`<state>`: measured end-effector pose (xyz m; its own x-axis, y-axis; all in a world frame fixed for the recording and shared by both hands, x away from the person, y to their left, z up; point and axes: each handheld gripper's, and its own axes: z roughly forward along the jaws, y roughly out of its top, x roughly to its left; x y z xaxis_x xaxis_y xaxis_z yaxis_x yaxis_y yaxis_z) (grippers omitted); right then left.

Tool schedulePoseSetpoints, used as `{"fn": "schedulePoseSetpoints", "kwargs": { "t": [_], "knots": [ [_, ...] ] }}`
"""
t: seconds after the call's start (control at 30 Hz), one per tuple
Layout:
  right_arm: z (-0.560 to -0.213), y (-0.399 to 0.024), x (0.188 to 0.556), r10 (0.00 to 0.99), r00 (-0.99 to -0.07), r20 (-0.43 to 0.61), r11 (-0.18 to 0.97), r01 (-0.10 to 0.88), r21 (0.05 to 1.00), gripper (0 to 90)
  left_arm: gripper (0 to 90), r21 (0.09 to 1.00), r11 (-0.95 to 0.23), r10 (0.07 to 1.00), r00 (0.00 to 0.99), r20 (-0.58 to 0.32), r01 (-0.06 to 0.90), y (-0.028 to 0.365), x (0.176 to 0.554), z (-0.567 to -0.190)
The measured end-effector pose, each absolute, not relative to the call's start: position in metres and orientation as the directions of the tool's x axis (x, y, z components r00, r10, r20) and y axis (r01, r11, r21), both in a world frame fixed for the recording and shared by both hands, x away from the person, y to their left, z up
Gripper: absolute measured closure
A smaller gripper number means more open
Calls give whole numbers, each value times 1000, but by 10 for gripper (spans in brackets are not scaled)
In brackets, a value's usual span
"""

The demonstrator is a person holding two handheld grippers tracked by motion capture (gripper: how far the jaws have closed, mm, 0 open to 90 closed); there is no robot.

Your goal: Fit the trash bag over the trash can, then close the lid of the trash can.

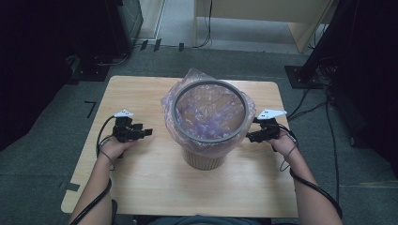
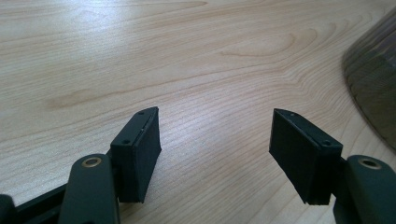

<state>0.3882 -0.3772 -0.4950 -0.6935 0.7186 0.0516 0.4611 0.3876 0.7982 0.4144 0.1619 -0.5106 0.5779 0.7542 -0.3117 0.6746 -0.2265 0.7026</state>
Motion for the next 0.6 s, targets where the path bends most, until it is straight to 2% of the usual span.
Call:
{"fn": "schedulePoseSetpoints", "kwargs": {
  "t": [0.6],
  "knots": [
    [-497, -376, 388, 712, -701, 39, 415, 464, 782, 156, 328, 705, -222, 752, 579, -317, 674, 161, 414, -511]
  ]
}}
